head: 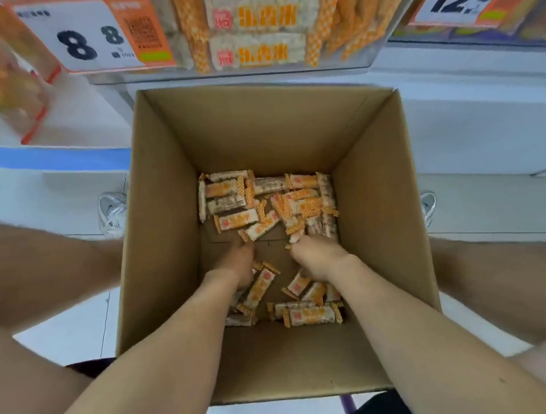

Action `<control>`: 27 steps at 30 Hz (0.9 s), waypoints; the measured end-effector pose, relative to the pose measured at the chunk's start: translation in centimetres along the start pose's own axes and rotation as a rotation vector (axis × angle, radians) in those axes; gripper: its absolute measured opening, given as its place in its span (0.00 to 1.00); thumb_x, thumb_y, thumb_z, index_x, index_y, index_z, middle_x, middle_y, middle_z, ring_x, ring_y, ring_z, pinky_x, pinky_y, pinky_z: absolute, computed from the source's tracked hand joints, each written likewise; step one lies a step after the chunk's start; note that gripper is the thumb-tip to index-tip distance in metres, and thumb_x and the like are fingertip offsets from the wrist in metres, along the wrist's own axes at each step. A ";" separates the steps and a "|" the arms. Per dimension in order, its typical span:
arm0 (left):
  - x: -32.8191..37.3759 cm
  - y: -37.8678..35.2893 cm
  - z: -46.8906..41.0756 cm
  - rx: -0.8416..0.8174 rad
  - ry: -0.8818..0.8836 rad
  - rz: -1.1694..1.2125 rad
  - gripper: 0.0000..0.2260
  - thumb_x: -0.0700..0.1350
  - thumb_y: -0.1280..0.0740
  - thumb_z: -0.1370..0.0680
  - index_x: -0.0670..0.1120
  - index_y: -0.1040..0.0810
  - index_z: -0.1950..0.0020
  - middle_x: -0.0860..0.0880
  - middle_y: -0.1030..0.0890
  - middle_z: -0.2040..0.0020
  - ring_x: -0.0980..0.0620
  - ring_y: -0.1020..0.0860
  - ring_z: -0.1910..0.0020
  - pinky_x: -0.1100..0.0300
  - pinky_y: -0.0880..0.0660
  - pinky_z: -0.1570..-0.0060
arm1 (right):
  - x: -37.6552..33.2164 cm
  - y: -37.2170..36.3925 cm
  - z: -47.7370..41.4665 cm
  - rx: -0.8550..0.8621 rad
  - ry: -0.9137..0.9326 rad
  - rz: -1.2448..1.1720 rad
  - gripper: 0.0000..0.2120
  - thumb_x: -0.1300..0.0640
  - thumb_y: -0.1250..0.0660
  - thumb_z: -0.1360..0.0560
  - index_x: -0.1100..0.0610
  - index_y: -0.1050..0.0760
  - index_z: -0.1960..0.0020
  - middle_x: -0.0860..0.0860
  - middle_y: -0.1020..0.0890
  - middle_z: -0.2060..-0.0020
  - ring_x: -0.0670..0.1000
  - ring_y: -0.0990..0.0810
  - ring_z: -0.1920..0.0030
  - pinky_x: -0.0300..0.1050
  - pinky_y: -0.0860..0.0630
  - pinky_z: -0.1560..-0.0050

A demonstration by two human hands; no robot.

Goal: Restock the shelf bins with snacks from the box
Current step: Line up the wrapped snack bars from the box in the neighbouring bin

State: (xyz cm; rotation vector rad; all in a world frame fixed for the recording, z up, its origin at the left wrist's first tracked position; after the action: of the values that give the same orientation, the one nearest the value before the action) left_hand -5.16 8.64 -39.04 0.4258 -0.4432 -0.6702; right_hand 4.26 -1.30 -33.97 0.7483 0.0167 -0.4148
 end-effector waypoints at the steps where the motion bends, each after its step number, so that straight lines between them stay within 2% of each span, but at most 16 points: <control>1: -0.2 -0.8 -0.4 -0.024 0.005 0.002 0.29 0.33 0.36 0.18 0.51 0.37 0.19 0.43 0.41 0.19 0.37 0.32 0.24 0.45 0.29 0.28 | -0.3 -0.5 -0.5 -0.013 0.031 0.038 0.05 0.64 0.31 0.20 0.57 0.26 0.52 0.58 0.21 0.51 0.61 0.19 0.50 0.52 0.23 0.56; 3: -0.6 -2.1 -1.2 -0.053 0.003 -0.035 0.29 0.34 0.37 0.17 0.53 0.37 0.19 0.43 0.49 0.16 0.35 0.34 0.23 0.44 0.29 0.28 | -0.8 -1.4 -1.5 -0.028 0.070 0.080 0.04 0.65 0.32 0.20 0.58 0.23 0.47 0.58 0.19 0.48 0.60 0.18 0.49 0.51 0.26 0.58; 4: -0.7 -2.3 -1.4 -0.056 -0.003 -0.054 0.27 0.35 0.37 0.17 0.52 0.35 0.20 0.43 0.49 0.17 0.36 0.32 0.24 0.44 0.28 0.29 | -1.0 -1.9 -1.9 -0.041 0.077 0.092 0.06 0.67 0.34 0.20 0.59 0.22 0.45 0.58 0.19 0.48 0.60 0.18 0.48 0.50 0.26 0.57; 8: -0.8 -1.9 -1.9 0.011 0.006 -0.088 0.18 0.33 0.34 0.20 0.45 0.23 0.31 0.44 0.41 0.21 0.40 0.26 0.32 0.48 0.26 0.32 | -1.7 -4.1 -2.7 -0.136 0.131 0.158 0.10 0.69 0.36 0.20 0.60 0.23 0.41 0.58 0.19 0.43 0.61 0.19 0.43 0.51 0.27 0.54; 11: -1.2 -2.4 -1.9 -0.016 0.025 -0.053 0.13 0.37 0.32 0.19 0.46 0.22 0.35 0.43 0.30 0.27 0.41 0.25 0.34 0.49 0.25 0.35 | -1.9 -5.2 -3.2 -0.166 0.151 0.224 0.09 0.68 0.35 0.21 0.58 0.20 0.45 0.56 0.16 0.47 0.59 0.17 0.43 0.54 0.22 0.43; 13: -1.4 -2.8 -1.8 -0.037 0.042 0.019 0.12 0.41 0.32 0.17 0.47 0.23 0.34 0.44 0.24 0.33 0.43 0.23 0.37 0.50 0.24 0.38 | -1.9 -4.9 -3.5 -0.146 0.131 0.217 0.08 0.66 0.33 0.21 0.57 0.19 0.46 0.55 0.15 0.48 0.58 0.18 0.41 0.57 0.27 0.32; 15: -1.7 -1.8 -1.8 0.032 0.066 0.170 0.09 0.44 0.33 0.17 0.47 0.22 0.37 0.44 0.21 0.37 0.45 0.22 0.42 0.53 0.25 0.45 | -1.5 -3.8 -3.5 -0.102 0.082 0.166 0.08 0.65 0.32 0.20 0.58 0.20 0.43 0.56 0.18 0.43 0.59 0.20 0.39 0.56 0.30 0.33; 17: -2.1 0.2 -1.3 0.141 0.111 0.350 0.06 0.44 0.33 0.17 0.47 0.22 0.40 0.45 0.20 0.39 0.47 0.23 0.45 0.56 0.27 0.49 | -0.5 -2.1 -3.3 0.008 -0.016 0.002 0.10 0.64 0.30 0.21 0.58 0.20 0.41 0.56 0.22 0.38 0.61 0.20 0.39 0.53 0.27 0.42; 19: -2.7 2.6 -0.9 0.262 0.135 0.512 0.10 0.45 0.31 0.17 0.47 0.21 0.36 0.46 0.21 0.36 0.45 0.22 0.39 0.56 0.27 0.45 | 1.7 -0.3 -2.9 0.179 -0.172 -0.301 0.15 0.60 0.27 0.23 0.56 0.21 0.37 0.55 0.23 0.37 0.60 0.20 0.41 0.50 0.24 0.48; 20: -2.8 3.7 -0.4 0.308 0.137 0.593 0.13 0.46 0.30 0.18 0.47 0.21 0.34 0.46 0.21 0.34 0.44 0.22 0.36 0.56 0.25 0.43 | 2.9 0.5 -2.4 0.261 -0.247 -0.518 0.16 0.58 0.27 0.23 0.55 0.22 0.36 0.54 0.21 0.40 0.59 0.20 0.43 0.48 0.23 0.49; 22: -2.7 5.3 0.3 0.345 0.130 0.798 0.15 0.47 0.29 0.18 0.46 0.21 0.31 0.45 0.20 0.35 0.44 0.20 0.39 0.52 0.19 0.43 | 4.5 2.1 -1.2 0.390 -0.348 -0.927 0.15 0.53 0.25 0.22 0.52 0.24 0.38 0.51 0.19 0.46 0.54 0.19 0.47 0.46 0.24 0.50; 24: -2.0 6.2 1.1 0.316 0.120 1.087 0.14 0.45 0.28 0.19 0.44 0.21 0.33 0.43 0.19 0.37 0.44 0.18 0.44 0.49 0.15 0.50 | 5.0 3.6 0.1 0.434 -0.361 -1.203 0.15 0.51 0.23 0.23 0.51 0.23 0.40 0.49 0.19 0.49 0.51 0.19 0.48 0.44 0.23 0.50; 27: 0.7 8.1 3.5 0.217 0.048 1.404 0.18 0.42 0.25 0.21 0.41 0.24 0.34 0.39 0.19 0.37 0.44 0.15 0.45 0.50 0.14 0.52 | 4.5 4.8 2.2 0.368 -0.308 -1.382 0.16 0.52 0.23 0.23 0.52 0.21 0.38 0.50 0.17 0.45 0.48 0.17 0.47 0.42 0.22 0.51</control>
State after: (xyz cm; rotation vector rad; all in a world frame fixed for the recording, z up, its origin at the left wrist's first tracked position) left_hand -2.49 13.07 -31.86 0.2396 -0.6416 0.7506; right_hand 9.95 -1.24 -29.90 0.9455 0.1777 -1.8855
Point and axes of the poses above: each hand's wrist, its own z-axis away from the middle knuckle, its own y-axis out of the back of the hand, x = y × z, the point moved 10 cm from there along -z, towards the middle knuckle
